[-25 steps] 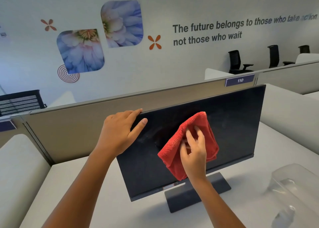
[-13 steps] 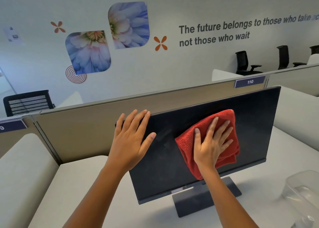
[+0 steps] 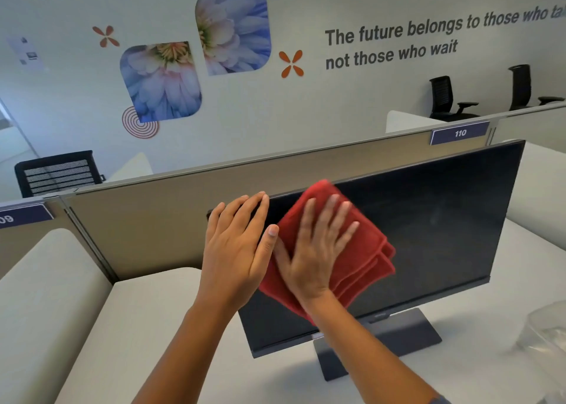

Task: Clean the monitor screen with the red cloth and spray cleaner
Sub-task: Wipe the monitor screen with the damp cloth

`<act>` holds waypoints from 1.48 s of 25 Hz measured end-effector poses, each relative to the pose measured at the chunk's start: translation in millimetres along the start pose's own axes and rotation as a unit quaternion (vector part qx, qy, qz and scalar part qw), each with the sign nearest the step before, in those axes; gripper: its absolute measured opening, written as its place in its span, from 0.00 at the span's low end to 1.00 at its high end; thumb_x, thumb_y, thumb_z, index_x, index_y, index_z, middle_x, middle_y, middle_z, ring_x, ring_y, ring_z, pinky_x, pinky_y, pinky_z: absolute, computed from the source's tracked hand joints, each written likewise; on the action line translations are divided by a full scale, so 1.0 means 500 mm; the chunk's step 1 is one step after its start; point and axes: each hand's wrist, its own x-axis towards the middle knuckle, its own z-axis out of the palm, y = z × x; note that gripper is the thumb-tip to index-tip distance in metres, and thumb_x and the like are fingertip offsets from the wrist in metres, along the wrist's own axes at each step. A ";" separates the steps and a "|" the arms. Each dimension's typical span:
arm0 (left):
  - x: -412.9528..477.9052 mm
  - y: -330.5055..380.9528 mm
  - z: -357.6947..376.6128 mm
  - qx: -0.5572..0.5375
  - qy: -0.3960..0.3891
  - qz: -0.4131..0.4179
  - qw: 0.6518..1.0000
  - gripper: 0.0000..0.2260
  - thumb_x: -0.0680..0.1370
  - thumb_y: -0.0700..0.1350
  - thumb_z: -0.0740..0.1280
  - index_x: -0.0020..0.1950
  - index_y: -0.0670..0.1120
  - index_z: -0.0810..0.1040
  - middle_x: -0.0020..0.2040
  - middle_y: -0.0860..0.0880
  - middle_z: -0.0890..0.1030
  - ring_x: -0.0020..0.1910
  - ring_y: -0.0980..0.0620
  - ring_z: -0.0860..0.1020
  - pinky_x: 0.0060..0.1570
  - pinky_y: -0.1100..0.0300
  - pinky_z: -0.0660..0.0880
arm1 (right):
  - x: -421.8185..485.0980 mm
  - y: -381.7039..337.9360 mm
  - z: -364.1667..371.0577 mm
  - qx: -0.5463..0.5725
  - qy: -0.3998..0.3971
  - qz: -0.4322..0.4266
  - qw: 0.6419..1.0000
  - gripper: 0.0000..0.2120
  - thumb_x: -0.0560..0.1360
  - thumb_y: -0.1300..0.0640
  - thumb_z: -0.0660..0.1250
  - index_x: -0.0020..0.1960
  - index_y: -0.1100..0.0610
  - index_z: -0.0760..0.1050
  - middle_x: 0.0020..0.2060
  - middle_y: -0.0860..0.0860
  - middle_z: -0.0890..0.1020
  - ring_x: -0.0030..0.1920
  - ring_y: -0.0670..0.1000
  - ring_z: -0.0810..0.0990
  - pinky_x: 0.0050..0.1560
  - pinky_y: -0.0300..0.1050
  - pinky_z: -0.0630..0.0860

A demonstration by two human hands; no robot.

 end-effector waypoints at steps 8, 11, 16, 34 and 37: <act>0.004 0.009 -0.009 -0.034 0.002 -0.017 0.999 0.28 0.79 0.59 0.41 0.70 0.48 0.67 0.69 0.50 0.71 0.70 0.51 0.64 0.73 0.51 0.53 | -0.237 0.084 0.060 -0.141 -0.133 -0.443 0.875 0.30 0.79 0.38 0.47 0.77 0.50 0.51 0.77 0.52 0.48 0.76 0.58 0.47 0.73 0.63 0.36; 0.001 0.011 -0.009 -0.055 0.002 -0.025 0.998 0.28 0.78 0.60 0.42 0.70 0.49 0.67 0.70 0.51 0.70 0.71 0.52 0.63 0.74 0.52 0.51 | -0.261 0.128 0.054 -0.164 -0.137 -0.517 0.829 0.32 0.77 0.38 0.53 0.76 0.50 0.50 0.77 0.51 0.48 0.76 0.58 0.44 0.73 0.61 0.34; 0.006 0.014 -0.006 -0.072 0.004 -0.024 0.997 0.25 0.78 0.58 0.46 0.70 0.49 0.67 0.69 0.53 0.70 0.71 0.55 0.62 0.73 0.58 0.45 | -0.124 0.092 0.032 -0.116 -0.079 -0.445 0.884 0.33 0.75 0.41 0.54 0.75 0.52 0.48 0.76 0.58 0.38 0.76 0.59 0.38 0.72 0.62 0.33; 0.003 0.013 -0.008 -0.101 0.010 -0.042 0.994 0.25 0.77 0.59 0.46 0.68 0.50 0.68 0.68 0.52 0.72 0.70 0.55 0.64 0.75 0.54 0.46 | -0.009 0.301 -0.078 0.026 0.042 0.440 0.897 0.42 0.74 0.29 0.38 0.76 0.58 0.42 0.76 0.65 0.46 0.75 0.63 0.46 0.71 0.69 0.47; 0.002 0.014 -0.007 -0.105 0.013 -0.044 0.993 0.25 0.77 0.59 0.47 0.68 0.50 0.68 0.68 0.52 0.72 0.70 0.55 0.64 0.75 0.55 0.45 | -0.028 0.219 -0.052 0.079 0.024 0.486 0.870 0.43 0.72 0.27 0.38 0.76 0.55 0.37 0.76 0.62 0.42 0.76 0.62 0.43 0.70 0.72 0.45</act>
